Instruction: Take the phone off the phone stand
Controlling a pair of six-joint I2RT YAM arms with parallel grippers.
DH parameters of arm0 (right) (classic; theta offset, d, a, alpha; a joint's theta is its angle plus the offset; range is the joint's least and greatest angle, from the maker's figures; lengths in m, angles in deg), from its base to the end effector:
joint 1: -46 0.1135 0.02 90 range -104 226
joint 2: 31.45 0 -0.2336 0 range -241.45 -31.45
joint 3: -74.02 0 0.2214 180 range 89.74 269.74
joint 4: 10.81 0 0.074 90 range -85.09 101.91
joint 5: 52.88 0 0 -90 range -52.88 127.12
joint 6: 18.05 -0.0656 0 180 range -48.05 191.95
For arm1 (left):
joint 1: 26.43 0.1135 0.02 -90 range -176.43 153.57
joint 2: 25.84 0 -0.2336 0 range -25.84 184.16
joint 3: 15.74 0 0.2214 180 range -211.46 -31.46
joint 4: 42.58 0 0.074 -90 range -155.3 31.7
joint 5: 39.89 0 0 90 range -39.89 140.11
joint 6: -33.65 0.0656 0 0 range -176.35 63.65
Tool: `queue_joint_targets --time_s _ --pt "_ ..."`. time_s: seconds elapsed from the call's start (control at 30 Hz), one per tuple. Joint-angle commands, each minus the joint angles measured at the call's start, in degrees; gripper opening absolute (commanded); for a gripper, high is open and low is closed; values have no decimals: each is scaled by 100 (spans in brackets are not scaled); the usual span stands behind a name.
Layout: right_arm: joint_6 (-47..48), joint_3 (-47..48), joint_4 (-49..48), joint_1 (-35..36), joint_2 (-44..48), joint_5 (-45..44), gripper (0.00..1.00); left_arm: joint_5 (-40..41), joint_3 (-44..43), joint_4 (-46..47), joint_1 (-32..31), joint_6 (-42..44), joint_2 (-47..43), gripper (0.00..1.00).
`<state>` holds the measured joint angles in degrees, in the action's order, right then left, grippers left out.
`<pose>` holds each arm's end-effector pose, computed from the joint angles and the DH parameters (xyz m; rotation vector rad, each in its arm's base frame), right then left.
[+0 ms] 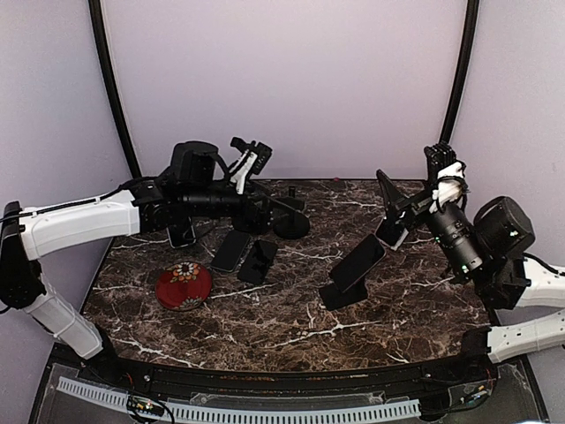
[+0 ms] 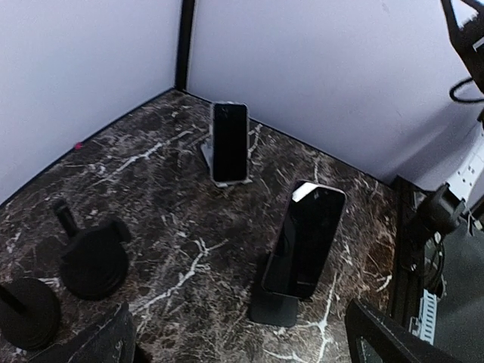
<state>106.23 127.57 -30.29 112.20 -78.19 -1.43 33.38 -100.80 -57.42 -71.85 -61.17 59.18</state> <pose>0.1149 0.1593 0.3654 -0.4338 1.1379 0.1128 0.2346 -0.2650 0.3114 0.8599 1.7052 -0.8730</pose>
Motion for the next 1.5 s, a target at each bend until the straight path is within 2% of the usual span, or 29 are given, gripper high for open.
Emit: queue_joint_targets --time_s 0.0,0.23,0.5,0.9,1.47 --pt "-1531 312 1729 -392 505 -638 100 -280 -520 -788 -456 405 448 99" --pt "-2714 1022 3561 -1017 660 -745 100 -444 -1549 -1524 -1037 678 1537 99" --pt "-3321 1111 4326 -1587 515 -366 100 -514 -2433 -1773 -1260 674 2507 99" --pt "-3569 906 4367 -2417 658 374 100 -410 -3215 -1839 -1353 520 3468 98" --pt "-3504 743 4191 -2541 774 351 100 -575 -3838 -1875 -1385 564 4143 99"
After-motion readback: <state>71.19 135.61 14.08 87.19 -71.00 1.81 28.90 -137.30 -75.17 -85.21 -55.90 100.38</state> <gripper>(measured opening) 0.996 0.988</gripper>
